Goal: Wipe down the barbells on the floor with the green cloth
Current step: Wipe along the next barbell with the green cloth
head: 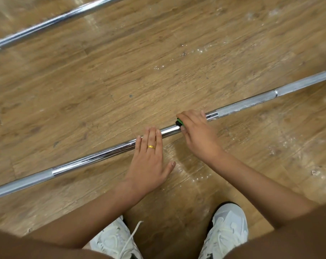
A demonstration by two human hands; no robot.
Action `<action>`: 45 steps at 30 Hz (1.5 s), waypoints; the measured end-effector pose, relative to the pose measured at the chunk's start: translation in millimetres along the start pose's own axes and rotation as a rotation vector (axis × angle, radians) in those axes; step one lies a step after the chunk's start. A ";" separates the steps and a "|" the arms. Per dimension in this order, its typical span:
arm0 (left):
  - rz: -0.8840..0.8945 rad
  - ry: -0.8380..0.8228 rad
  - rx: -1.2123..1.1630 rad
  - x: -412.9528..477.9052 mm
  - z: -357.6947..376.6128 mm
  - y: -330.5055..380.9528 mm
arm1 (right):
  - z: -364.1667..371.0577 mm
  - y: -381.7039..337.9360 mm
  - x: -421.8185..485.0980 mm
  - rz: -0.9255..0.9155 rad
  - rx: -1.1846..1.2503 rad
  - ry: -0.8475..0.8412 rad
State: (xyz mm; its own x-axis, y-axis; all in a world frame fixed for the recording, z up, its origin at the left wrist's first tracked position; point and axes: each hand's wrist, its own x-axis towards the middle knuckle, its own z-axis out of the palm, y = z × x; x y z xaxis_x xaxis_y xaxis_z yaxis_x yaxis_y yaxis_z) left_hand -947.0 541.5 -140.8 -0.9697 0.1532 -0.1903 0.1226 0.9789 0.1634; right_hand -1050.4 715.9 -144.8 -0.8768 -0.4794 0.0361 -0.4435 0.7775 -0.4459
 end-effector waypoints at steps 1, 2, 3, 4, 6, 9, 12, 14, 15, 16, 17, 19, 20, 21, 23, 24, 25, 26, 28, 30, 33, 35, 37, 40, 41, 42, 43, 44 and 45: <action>0.001 0.008 -0.001 1.6 -1.0 0.7 | -0.8 0.7 -0.8 -0.025 -0.005 -0.011; 0.000 0.010 -0.006 3.5 -2.0 0.4 | -2.5 3.3 -1.0 -0.045 -0.016 -0.018; -0.001 0.007 -0.008 4.9 -2.6 -0.3 | -4.4 7.2 -1.2 -0.055 -0.033 -0.023; 0.001 0.006 -0.007 5.8 -2.1 -1.1 | -6.5 12.1 -1.1 -0.046 -0.048 -0.022; 0.011 0.007 -0.005 5.5 0.2 -1.9 | -12.1 22.1 -0.3 0.024 -0.052 0.000; 0.024 0.004 -0.011 3.0 1.9 -1.0 | -15.7 21.7 -3.4 0.074 -0.052 0.019; 0.045 0.006 0.004 0.3 0.9 -1.7 | -10.7 9.8 -12.6 -0.008 -0.056 0.000; 0.057 0.004 0.013 -2.3 0.1 -1.9 | -10.5 9.8 -15.8 -0.065 -0.060 -0.018; 0.059 -0.004 0.016 -3.7 -0.1 -1.6 | -12.4 13.2 -15.6 -0.077 -0.069 -0.027; 0.061 -0.009 0.021 -4.7 0.2 -0.8 | -14.7 18.0 -15.2 -0.070 -0.078 -0.030; 0.063 -0.011 0.026 -5.7 0.7 0.0 | -17.0 23.1 -14.8 -0.046 -0.082 -0.023; 0.063 -0.012 0.031 -7.8 1.5 1.7 | -19.7 29.4 -16.8 0.018 -0.075 0.010; 0.063 -0.011 0.027 -9.3 2.4 2.6 | -19.1 28.8 -19.3 0.037 -0.071 0.026; 0.063 -0.009 0.019 -11.1 3.3 3.3 | -17.2 25.9 -22.6 0.040 -0.070 0.037; 0.068 -0.006 -0.004 -14.4 5.4 4.7 | -12.0 18.2 -29.8 0.006 -0.069 0.031; 0.073 -0.005 -0.014 -15.9 6.6 5.4 | -9.9 15.6 -32.7 -0.026 -0.062 0.018; 0.077 -0.002 -0.020 -17.7 7.9 5.9 | -9.0 14.7 -34.5 -0.057 -0.053 0.002; 0.081 0.003 -0.021 -19.6 8.9 6.2 | -9.9 15.6 -35.1 -0.083 -0.048 -0.012; 0.090 0.021 -0.019 -23.1 11.6 6.7 | -13.0 21.6 -34.6 -0.109 -0.066 -0.026; 0.103 0.036 -0.023 -26.1 13.7 7.0 | -15.6 28.7 -35.2 -0.078 -0.081 -0.003; 0.117 0.044 -0.005 -28.9 16.5 6.1 | -14.5 26.7 -40.4 0.007 -0.055 0.065; 0.130 0.042 0.006 -29.5 16.5 5.4 | -8.6 14.7 -43.7 -0.035 -0.065 0.061; 0.137 0.032 0.015 -29.7 15.9 4.6 | -1.9 4.0 -45.3 -0.126 -0.079 0.019; 0.137 0.006 0.006 -28.5 14.6 2.4 | -5.6 5.7 -40.0 -0.158 -0.107 -0.031; 0.136 0.000 0.006 -28.0 14.3 1.3 | -8.6 10.8 -38.1 -0.146 -0.114 -0.034; 0.135 -0.006 0.008 -27.3 14.0 0.3 | -12.2 17.3 -37.1 -0.119 -0.113 -0.027; 0.133 -0.012 0.012 -26.8 13.6 -0.7 | -15.9 24.3 -36.6 -0.082 -0.107 -0.012; 0.129 -0.016 0.013 -25.8 13.3 -1.2 | -19.1 30.8 -36.0 -0.047 -0.105 0.008; 0.126 -0.018 0.012 -24.6 12.9 -1.6 | -21.2 34.6 -35.4 -0.021 -0.107 0.027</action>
State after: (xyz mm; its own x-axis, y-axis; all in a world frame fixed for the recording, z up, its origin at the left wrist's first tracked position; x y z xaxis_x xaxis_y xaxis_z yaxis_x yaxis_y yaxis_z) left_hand -920.6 537.9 -148.9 -0.9425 0.2770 -0.1868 0.2455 0.9534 0.1753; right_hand -1038.6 768.4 -142.5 -0.8713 -0.4858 0.0696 -0.4778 0.8072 -0.3467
